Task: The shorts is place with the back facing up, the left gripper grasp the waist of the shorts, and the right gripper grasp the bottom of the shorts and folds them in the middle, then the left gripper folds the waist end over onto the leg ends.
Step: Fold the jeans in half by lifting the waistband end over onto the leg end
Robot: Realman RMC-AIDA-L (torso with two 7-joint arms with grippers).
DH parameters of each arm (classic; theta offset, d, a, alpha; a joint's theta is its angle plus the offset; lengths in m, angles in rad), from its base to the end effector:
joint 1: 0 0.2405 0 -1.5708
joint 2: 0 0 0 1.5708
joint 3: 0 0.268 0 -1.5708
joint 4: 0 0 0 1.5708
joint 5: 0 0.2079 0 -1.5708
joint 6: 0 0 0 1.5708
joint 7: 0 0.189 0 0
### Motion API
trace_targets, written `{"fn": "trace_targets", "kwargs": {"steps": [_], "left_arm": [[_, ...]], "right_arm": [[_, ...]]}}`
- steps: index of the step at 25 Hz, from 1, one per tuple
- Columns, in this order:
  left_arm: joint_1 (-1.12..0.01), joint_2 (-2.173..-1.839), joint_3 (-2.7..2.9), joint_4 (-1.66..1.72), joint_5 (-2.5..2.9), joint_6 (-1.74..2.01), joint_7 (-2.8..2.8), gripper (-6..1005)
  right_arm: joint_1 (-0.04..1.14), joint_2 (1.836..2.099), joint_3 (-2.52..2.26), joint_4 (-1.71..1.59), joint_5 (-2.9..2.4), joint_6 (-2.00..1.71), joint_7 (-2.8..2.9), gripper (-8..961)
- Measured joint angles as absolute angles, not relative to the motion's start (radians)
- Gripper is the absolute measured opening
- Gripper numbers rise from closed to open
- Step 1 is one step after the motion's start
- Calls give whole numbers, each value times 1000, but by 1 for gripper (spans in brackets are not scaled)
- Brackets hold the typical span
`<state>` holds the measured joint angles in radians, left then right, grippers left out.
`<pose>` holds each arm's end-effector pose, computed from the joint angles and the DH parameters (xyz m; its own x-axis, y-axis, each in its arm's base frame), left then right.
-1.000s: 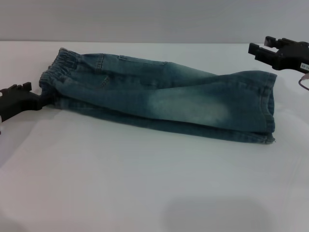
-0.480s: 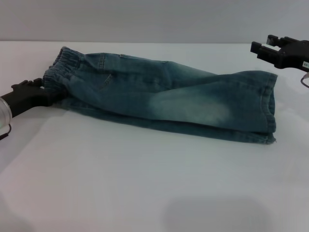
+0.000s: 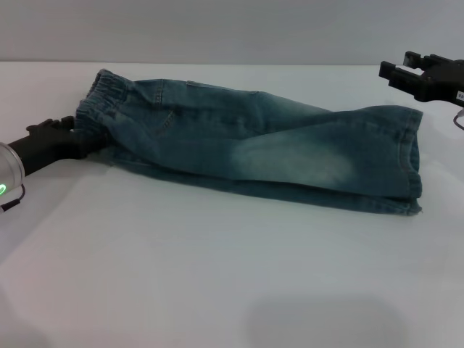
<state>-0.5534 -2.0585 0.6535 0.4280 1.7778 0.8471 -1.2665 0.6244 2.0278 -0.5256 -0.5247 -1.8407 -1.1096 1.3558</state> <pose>-0.3465 0.4232 -0.0288 0.6917 0.4509 0.5642 0.7220 -0.4137 -0.5546 0.2855 0.4460 0.0105 0.6844 -0.3134 -0.6583 -0.6939 -0.5570 -0.4563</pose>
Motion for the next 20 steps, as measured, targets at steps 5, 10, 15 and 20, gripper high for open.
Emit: {"fn": "trace_targets", "kwargs": {"steps": [5,10,15,20], "left_arm": [[-536,-2056,648,432,1775,886,-1260,773],[-523,-2056,650,439,1773,903,-1256,691],[-517,-2055,648,440,1772,915,-1256,485],[-513,-2054,651,440,1773,926,-1263,262]], "right_arm": [[622,2029,-525,-528,-1841,-1108,1353,595],[620,2033,-523,-529,-1841,-1107,1351,595],[619,2037,-523,-529,-1841,-1107,1351,595],[615,2042,-523,-529,-1840,-1107,1351,595]]}}
